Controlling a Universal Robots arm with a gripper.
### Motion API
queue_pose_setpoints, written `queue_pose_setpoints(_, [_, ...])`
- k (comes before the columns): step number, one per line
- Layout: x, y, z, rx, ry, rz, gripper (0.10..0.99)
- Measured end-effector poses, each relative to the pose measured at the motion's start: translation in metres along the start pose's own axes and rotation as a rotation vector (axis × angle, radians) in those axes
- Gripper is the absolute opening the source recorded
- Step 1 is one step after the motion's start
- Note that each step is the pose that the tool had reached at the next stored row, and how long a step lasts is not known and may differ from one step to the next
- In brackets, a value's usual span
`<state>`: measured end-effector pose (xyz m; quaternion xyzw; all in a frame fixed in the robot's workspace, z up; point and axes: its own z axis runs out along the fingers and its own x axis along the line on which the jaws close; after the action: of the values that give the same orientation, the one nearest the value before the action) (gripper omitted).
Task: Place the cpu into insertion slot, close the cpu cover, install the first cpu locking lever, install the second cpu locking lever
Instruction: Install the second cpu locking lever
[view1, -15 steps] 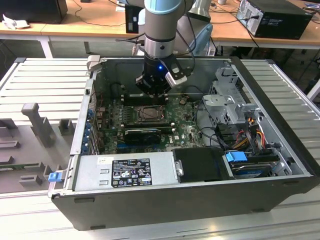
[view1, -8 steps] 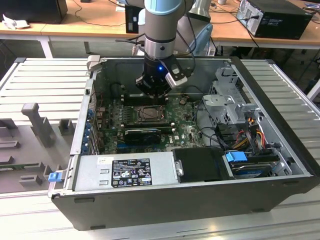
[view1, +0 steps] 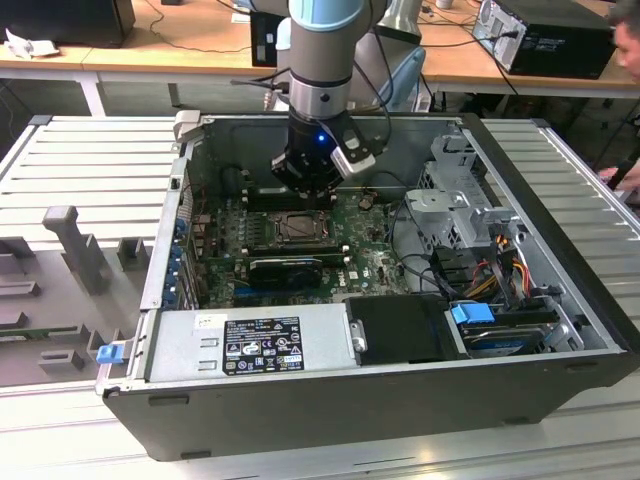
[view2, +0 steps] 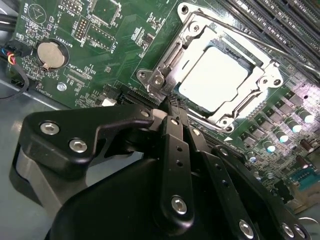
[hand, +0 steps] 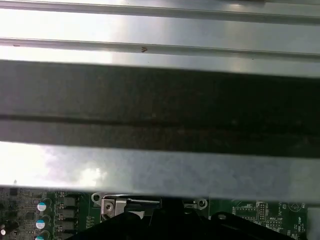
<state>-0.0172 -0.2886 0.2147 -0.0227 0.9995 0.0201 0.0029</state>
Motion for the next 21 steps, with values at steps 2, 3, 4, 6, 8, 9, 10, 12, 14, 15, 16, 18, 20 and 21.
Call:
queue_pose_setpoints(2, [0.0,-0.0002,-0.0006,0.001,0.0002,0.0,0.106])
queue_pose_setpoints(3, [-0.0001,0.0001,-0.0067,0.012,0.0006,0.001,0.106])
queue_pose_setpoints(4, [0.0,0.0003,-0.0127,0.02,0.0009,0.002,0.106])
queue_pose_setpoints(6, [-0.0001,0.0007,-0.0224,0.033,0.0015,0.002,0.106])
queue_pose_setpoints(8, [-0.0002,0.0009,-0.0274,0.039,0.0017,0.003,0.106])
queue_pose_setpoints(9, [-0.0002,0.001,-0.0301,0.042,0.0019,0.003,0.106])
queue_pose_setpoints(10, [-0.0002,0.0011,-0.0331,0.047,0.0021,0.003,0.106])
queue_pose_setpoints(12, [-0.0003,0.0012,-0.0351,0.054,0.0022,0.003,0.106])
queue_pose_setpoints(14, [-0.0002,0.0006,-0.0353,0.055,0.0026,0.003,0.106])
queue_pose_setpoints(15, [-0.0001,-0.0002,-0.0353,0.055,0.0025,0.003,0.106])
queue_pose_setpoints(16, [-0.0001,-0.0012,-0.0353,0.055,0.0024,0.003,0.106])
queue_pose_setpoints(18, [0.0,-0.0036,-0.0354,0.055,0.0025,0.003,0.106])
queue_pose_setpoints(20, [0.0001,-0.006,-0.0355,0.055,0.0024,0.003,0.106])
queue_pose_setpoints(21, [0.0001,-0.007,-0.0356,0.055,0.0024,0.003,0.106])
